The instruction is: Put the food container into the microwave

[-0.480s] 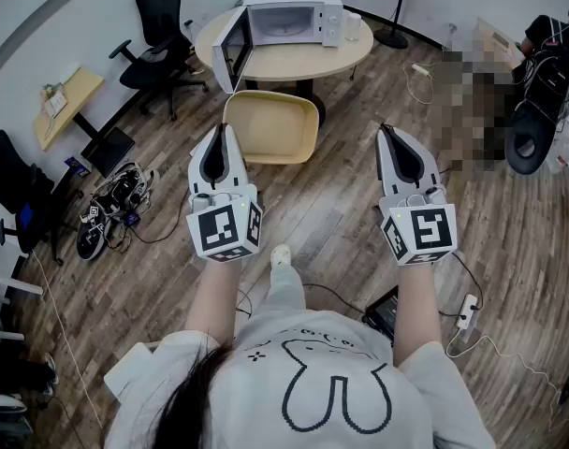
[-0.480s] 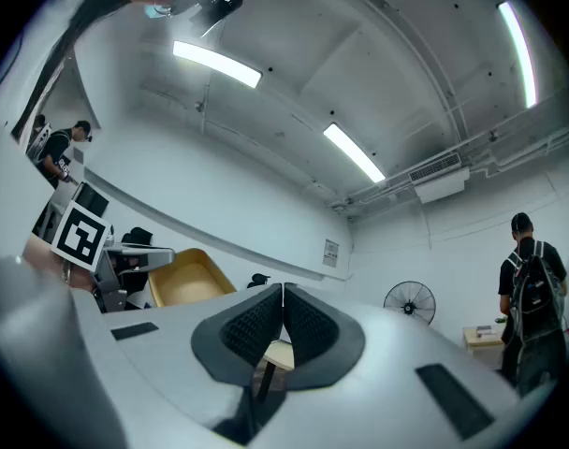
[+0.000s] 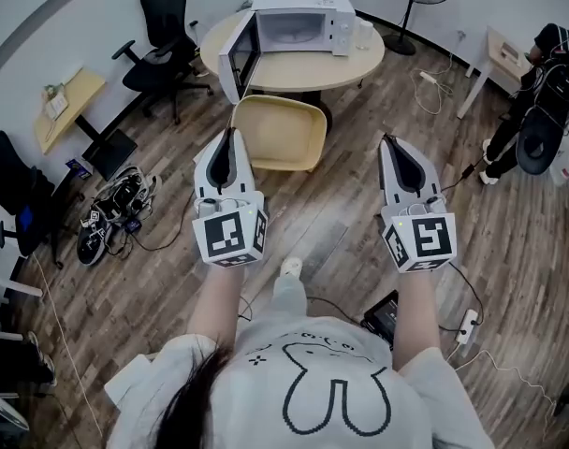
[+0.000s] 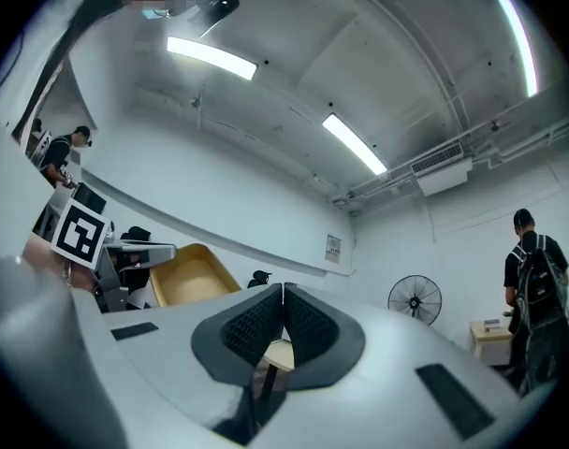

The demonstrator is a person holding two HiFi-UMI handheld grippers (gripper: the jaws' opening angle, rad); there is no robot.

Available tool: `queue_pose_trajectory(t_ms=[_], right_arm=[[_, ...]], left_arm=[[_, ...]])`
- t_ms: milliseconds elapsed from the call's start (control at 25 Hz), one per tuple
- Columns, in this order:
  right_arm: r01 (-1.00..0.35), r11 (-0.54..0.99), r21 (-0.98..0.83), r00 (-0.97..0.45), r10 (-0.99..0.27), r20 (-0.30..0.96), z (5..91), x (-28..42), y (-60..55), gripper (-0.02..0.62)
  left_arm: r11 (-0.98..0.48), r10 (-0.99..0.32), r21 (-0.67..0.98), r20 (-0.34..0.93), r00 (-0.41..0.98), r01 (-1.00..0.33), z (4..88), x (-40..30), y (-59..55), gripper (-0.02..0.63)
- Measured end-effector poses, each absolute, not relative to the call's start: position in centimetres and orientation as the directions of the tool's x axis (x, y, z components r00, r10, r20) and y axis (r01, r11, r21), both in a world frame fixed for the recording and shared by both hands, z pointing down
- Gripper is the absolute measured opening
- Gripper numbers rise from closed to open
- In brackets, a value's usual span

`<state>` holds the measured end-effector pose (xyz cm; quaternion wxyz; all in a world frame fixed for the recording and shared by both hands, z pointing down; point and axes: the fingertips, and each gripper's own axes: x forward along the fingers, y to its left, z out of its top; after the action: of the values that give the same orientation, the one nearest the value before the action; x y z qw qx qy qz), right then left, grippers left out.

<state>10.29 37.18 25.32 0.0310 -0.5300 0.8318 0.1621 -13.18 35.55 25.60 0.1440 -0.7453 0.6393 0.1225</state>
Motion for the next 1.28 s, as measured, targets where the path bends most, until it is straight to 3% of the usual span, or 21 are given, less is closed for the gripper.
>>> queue_pose_trajectory(t_ms=[840,1280], right_arm=[[-0.898,0.359,0.254,-0.405,-0.9,-0.161,25.6,6.1,12.0,0.032],[-0.915,0.337,0.222,-0.373,-0.916,-0.146,27.2,7.1,5.7,0.032]], left_arm=[[-0.188,-0.921,-0.003,-0.347,0.178,-0.982,25.9,-16.4,10.0,0.018],[-0.186,-0.931,-0.006,-0.318,0.178,-0.983,27.0,-15.8,3.2,0.018]])
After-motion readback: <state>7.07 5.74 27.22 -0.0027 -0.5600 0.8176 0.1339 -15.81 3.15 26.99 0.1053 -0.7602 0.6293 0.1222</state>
